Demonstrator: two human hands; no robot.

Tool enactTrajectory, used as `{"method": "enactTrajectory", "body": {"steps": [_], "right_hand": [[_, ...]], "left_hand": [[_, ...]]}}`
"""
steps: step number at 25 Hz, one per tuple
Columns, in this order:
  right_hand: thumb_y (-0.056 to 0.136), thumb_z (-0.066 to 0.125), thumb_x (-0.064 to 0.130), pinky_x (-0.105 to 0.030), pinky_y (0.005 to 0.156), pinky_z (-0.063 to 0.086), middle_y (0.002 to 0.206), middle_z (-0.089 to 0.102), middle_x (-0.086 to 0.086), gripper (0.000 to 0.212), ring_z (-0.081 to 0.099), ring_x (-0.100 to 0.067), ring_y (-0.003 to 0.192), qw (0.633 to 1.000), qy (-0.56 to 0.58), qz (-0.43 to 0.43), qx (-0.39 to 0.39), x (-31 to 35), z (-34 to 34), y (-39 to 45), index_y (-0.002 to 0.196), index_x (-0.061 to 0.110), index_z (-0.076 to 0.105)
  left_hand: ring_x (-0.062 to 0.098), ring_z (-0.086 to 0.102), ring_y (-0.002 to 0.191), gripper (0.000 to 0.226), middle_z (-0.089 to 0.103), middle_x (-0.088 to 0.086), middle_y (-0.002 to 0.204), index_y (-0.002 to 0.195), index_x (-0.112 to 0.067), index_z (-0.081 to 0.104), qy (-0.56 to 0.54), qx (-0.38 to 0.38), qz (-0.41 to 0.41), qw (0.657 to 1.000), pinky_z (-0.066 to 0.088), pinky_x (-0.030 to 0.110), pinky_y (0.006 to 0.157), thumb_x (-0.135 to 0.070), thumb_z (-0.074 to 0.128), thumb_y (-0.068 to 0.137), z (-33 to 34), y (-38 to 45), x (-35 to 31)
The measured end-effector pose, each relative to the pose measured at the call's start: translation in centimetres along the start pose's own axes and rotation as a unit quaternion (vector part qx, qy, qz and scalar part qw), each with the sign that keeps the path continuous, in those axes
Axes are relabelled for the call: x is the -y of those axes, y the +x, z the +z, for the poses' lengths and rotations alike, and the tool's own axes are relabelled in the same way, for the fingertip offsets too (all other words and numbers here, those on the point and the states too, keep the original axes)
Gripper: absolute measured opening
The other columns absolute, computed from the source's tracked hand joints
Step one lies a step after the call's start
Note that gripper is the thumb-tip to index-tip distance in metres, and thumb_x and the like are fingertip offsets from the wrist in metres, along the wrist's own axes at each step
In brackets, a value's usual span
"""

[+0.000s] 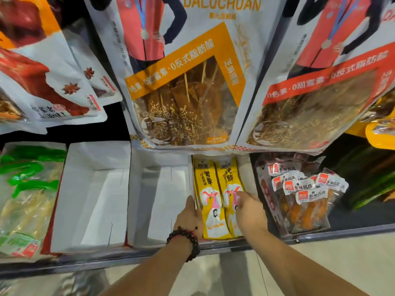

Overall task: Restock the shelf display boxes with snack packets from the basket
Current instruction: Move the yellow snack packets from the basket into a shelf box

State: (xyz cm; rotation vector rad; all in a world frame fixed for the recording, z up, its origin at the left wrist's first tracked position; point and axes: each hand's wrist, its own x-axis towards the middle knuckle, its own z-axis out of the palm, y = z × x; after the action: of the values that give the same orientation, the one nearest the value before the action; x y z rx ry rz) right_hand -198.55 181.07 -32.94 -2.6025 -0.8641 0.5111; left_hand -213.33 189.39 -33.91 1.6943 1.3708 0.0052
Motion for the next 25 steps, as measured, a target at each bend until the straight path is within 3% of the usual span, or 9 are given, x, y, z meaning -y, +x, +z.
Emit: {"method": "enactTrajectory", "body": {"steps": [2,4,6,9,11,14,19,25], "right_hand": [[0.087,0.046,0.010,-0.034,0.074,0.049,0.130,0.040,-0.007,0.037,0.057,-0.029,0.099,0.997,-0.068,-0.021,0.024,0.2,0.6,-0.2,0.122,0.018,0.055],[0.089,0.047,0.027,-0.038,0.085,0.050,0.133,0.037,-0.007,0.034,0.047,-0.027,0.114,0.991,-0.118,-0.054,0.017,0.6,1.2,-0.6,0.120,0.016,0.055],[0.087,0.044,0.040,-0.041,0.098,0.043,0.136,0.040,-0.010,0.049,0.040,-0.028,0.124,0.972,-0.204,-0.114,0.009,0.3,1.5,-0.7,0.125,0.011,0.054],[0.085,0.044,0.030,-0.042,0.105,0.037,0.133,0.047,-0.013,0.053,0.042,-0.032,0.123,0.942,-0.293,-0.165,0.016,-0.2,1.1,-0.7,0.132,0.006,0.048],[0.088,0.039,0.022,-0.041,0.101,0.038,0.131,0.049,-0.013,0.056,0.044,-0.033,0.119,0.930,-0.323,-0.174,0.037,-0.4,0.7,-0.7,0.142,0.010,0.033],[0.087,0.042,0.016,-0.042,0.082,0.047,0.126,0.049,-0.012,0.071,0.049,-0.035,0.113,0.923,-0.324,-0.192,0.083,0.1,-0.4,-0.8,0.149,0.028,0.008],[0.087,0.047,0.013,-0.043,0.080,0.051,0.133,0.043,-0.016,0.065,0.049,-0.038,0.115,0.921,-0.342,-0.143,0.119,0.0,0.0,-0.3,0.145,0.018,0.020],[0.092,0.042,0.025,-0.040,0.076,0.051,0.135,0.041,-0.007,0.061,0.038,-0.029,0.125,0.947,-0.283,-0.131,0.082,-0.4,0.1,-0.7,0.147,0.029,0.016]], "left_hand": [[0.027,0.068,0.087,0.040,0.068,0.012,0.106,0.138,-0.023,0.031,0.018,0.009,0.010,1.000,0.057,0.043,0.082,-0.036,0.032,0.099,-0.4,-0.3,-0.1],[0.023,0.068,0.083,0.043,0.068,0.010,0.103,0.140,-0.025,0.027,0.037,0.014,0.022,0.999,0.058,0.040,0.080,-0.037,0.031,0.099,-0.6,-0.5,0.0],[0.021,0.067,0.085,0.047,0.067,0.009,0.106,0.145,-0.027,0.021,0.051,0.026,0.023,0.998,0.057,0.036,0.081,-0.038,0.030,0.100,-0.7,-0.9,0.0],[0.020,0.068,0.086,0.049,0.066,0.008,0.109,0.147,-0.030,0.015,0.050,0.040,0.016,0.998,0.058,0.037,0.081,-0.041,0.028,0.100,-0.7,-1.1,0.4],[0.019,0.069,0.081,0.046,0.067,0.007,0.102,0.144,-0.030,0.019,0.041,0.043,0.012,0.998,0.060,0.039,0.076,-0.042,0.028,0.100,-0.8,-1.1,0.4],[0.018,0.068,0.077,0.040,0.067,0.005,0.096,0.138,-0.030,0.024,0.033,0.044,0.017,0.998,0.061,0.038,0.072,-0.041,0.028,0.100,-0.9,-1.3,0.1],[0.015,0.065,0.074,0.045,0.064,0.003,0.093,0.143,-0.030,0.017,0.047,0.053,0.021,0.997,0.060,0.035,0.074,-0.042,0.026,0.101,-1.0,-1.4,0.2],[0.009,0.058,0.072,0.048,0.058,-0.003,0.094,0.147,-0.025,0.016,0.023,0.061,0.039,0.997,0.052,0.021,0.065,-0.041,0.025,0.102,-1.3,-1.6,0.2]]}}
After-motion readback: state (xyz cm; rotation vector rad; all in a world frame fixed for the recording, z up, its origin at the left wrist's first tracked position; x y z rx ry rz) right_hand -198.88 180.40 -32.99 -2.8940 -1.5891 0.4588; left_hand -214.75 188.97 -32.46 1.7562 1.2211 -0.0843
